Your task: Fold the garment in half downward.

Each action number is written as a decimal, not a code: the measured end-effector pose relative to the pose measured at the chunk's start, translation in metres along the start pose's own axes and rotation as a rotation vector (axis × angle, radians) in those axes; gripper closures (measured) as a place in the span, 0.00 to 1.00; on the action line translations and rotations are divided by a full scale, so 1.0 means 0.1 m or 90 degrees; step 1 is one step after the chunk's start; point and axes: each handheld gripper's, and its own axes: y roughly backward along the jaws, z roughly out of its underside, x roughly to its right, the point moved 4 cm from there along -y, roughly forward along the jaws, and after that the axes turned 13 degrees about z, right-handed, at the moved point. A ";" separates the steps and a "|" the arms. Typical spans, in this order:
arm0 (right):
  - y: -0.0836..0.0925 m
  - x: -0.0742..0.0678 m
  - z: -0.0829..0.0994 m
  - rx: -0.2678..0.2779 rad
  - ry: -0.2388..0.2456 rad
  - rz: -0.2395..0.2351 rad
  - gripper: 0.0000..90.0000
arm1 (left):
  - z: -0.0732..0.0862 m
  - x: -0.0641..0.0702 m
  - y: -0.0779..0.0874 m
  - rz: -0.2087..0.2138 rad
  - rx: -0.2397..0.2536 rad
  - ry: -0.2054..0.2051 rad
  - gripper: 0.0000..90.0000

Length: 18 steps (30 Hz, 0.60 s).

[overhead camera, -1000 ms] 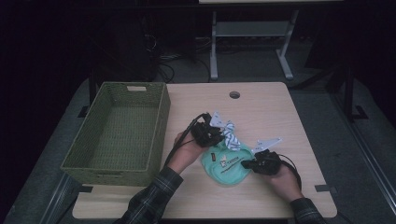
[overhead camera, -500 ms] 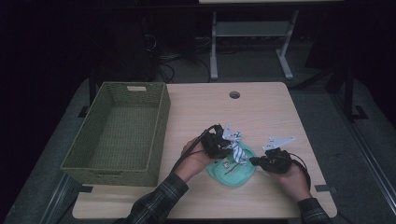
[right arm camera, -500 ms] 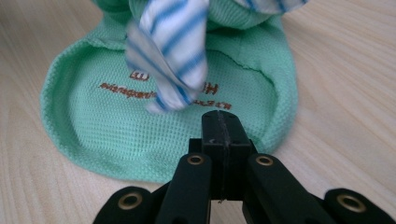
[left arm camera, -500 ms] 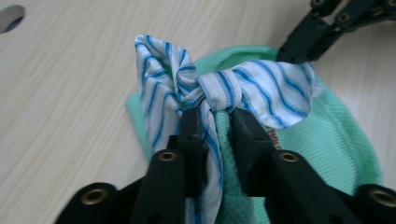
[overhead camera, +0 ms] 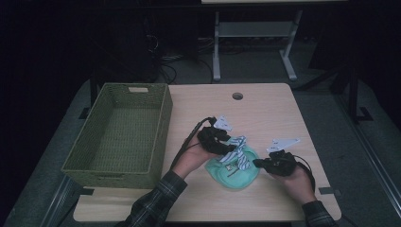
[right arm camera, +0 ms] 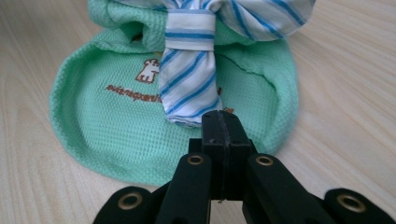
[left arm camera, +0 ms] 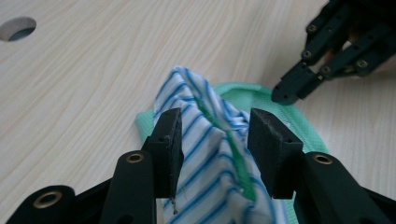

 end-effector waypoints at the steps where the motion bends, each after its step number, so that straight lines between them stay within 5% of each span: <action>1: 0.00 -0.01 -0.01 0.000 -0.001 -0.001 1.00 | 0.00 -0.02 -0.02 0.001 -0.002 0.004 0.61; 12: -0.05 -0.09 -0.04 -0.001 0.010 -0.015 1.00 | 0.00 -0.12 -0.29 0.013 -0.027 0.037 0.60; 18: -0.11 -0.13 -0.02 -0.017 0.021 -0.016 1.00 | 0.07 -0.12 -0.29 0.022 -0.039 0.051 0.62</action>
